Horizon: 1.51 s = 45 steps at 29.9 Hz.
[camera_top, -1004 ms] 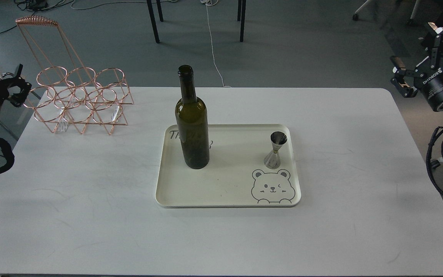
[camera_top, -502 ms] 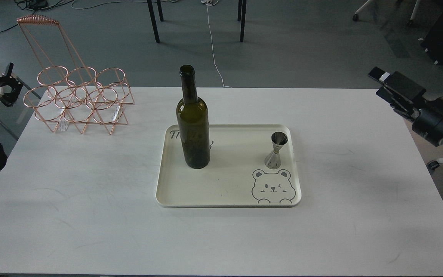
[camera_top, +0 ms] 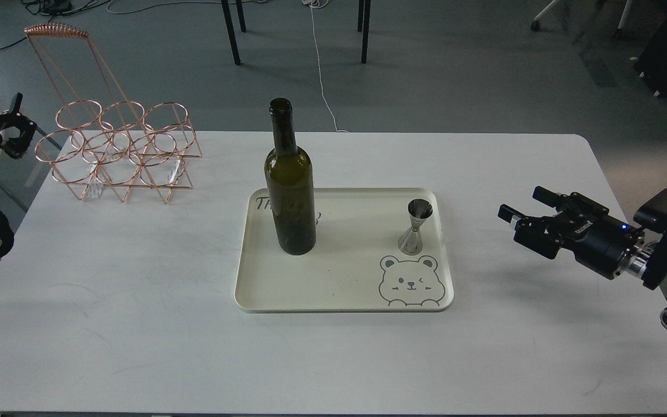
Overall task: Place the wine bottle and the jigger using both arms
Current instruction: 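Reach the right gripper to the steel jigger and grasp it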
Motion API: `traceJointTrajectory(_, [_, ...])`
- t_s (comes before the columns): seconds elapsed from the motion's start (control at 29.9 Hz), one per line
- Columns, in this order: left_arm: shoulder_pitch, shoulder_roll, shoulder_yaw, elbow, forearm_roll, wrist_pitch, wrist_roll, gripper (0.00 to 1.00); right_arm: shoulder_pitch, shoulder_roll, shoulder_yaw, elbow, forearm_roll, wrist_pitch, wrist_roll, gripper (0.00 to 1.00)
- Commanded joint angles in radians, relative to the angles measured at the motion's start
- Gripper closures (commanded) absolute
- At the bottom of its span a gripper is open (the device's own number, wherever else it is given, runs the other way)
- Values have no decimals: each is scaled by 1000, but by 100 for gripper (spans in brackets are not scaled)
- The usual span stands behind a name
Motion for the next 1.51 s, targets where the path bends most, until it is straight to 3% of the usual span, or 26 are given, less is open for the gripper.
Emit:
traceJointTrajectory(0.0, [-2,-2,0,0,1,0,-1,1,12,81,-52,-61,-51,-19,0,9])
traceJointTrajectory(0.23, [-4,-4,0,0,1,0,-1,1,38,219,-70,-167,-135,-22,0,10])
traceJointTrajectory(0.5, [-8,-8,0,6,1,0,3,1,138,351,-205,-316,-155,-22,0,26])
traceJointTrajectory(0.84, [-10,0,0,15,1,0,5,1,179,484,-234,-416,-155,-31,0,32])
traceJointTrajectory(0.94, [-10,1,2,17,1,0,5,2,190,498,-234,-425,-155,-31,0,39])
traceJointTrajectory(1.07, [-10,12,2,17,1,0,3,1,195,498,-251,-428,-155,-30,0,63])
traceJointTrajectory(1.27, [-10,18,2,17,1,0,3,1,193,497,-282,-442,-155,-34,0,89])
traceJointTrajectory(1.47, [-11,16,2,17,1,0,2,2,192,495,-282,-442,-155,-50,0,94])
